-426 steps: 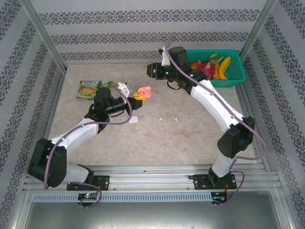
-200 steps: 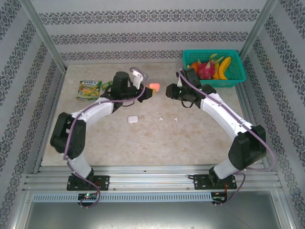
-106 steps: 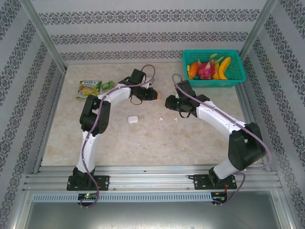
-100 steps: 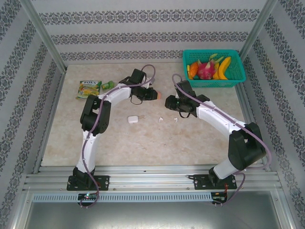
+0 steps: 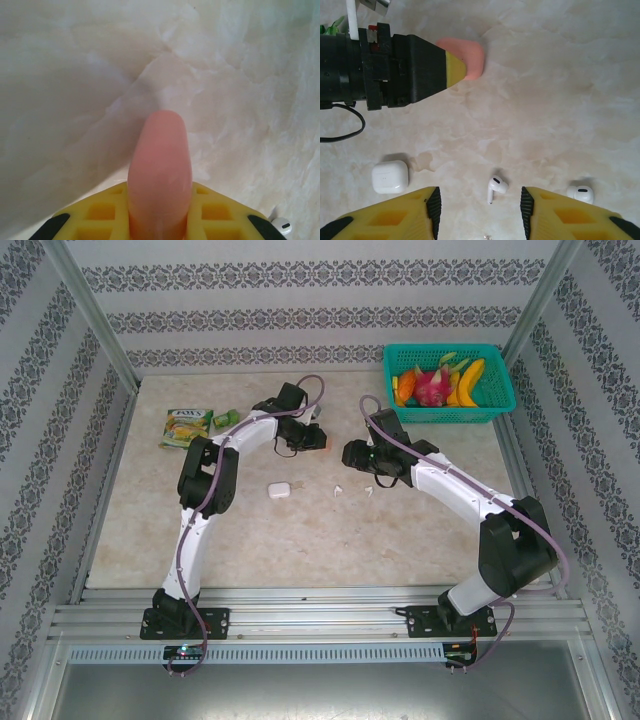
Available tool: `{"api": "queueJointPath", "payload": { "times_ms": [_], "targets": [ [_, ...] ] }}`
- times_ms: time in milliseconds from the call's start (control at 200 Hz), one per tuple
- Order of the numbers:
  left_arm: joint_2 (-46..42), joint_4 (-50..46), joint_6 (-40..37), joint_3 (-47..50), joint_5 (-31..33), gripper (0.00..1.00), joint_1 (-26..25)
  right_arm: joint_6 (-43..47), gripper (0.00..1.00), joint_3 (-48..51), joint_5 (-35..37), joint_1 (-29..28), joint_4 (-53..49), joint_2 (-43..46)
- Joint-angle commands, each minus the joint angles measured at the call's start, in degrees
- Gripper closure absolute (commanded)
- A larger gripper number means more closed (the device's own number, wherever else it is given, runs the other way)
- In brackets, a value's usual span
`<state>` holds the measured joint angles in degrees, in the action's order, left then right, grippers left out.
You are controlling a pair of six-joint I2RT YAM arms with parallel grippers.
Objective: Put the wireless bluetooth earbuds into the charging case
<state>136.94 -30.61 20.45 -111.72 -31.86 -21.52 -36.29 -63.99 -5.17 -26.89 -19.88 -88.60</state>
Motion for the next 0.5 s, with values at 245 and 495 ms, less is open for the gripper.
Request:
{"api": "queueJointPath", "payload": {
  "times_ms": [245,495],
  "targets": [
    [0.26,-5.0,-1.39,-2.15,4.05,0.51,1.22,-0.25,0.46,-0.61,0.81,-0.37,-0.89,1.29],
    [-3.24,-5.83,-2.73,-2.8,6.53,0.21,2.83,0.16,0.42,-1.98,1.3,-0.09,-2.74,2.07]
  ]
}}
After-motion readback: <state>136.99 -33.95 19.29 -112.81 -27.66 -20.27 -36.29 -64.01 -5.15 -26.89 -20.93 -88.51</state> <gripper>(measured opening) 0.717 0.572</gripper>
